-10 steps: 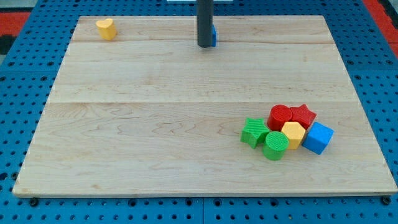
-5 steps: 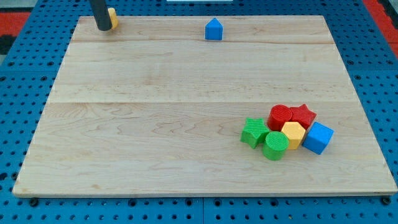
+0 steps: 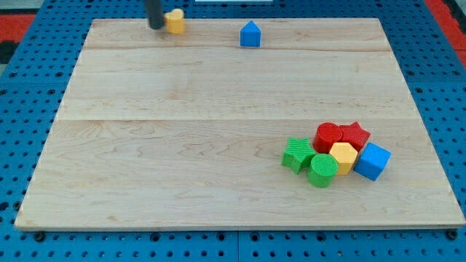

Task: Move the yellow heart to the left of the blue triangle

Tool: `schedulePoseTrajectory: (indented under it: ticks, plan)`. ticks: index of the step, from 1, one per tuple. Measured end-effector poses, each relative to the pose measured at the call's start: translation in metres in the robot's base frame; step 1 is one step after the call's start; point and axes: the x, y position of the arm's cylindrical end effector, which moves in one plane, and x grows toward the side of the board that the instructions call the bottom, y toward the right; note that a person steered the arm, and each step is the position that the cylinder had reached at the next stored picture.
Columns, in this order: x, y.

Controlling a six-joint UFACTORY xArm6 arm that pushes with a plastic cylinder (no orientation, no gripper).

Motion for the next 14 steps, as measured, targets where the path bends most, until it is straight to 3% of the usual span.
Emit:
schedulePoseTrajectory:
  ticks: [1,2,3,4,5,6,8,9,10,11,13,14]
  plan:
    - [0.08,0.002]
    - [0.076,-0.059]
    - [0.0,-0.073]
    - [-0.04,-0.07]
    - [-0.041,-0.06]
    - [-0.034,0.002]
    - [0.105,0.024]
    - [0.072,0.002]
    - [-0.009,-0.011]
    - [-0.04,-0.009]
    - [-0.037,0.089]
    - [-0.004,0.089]
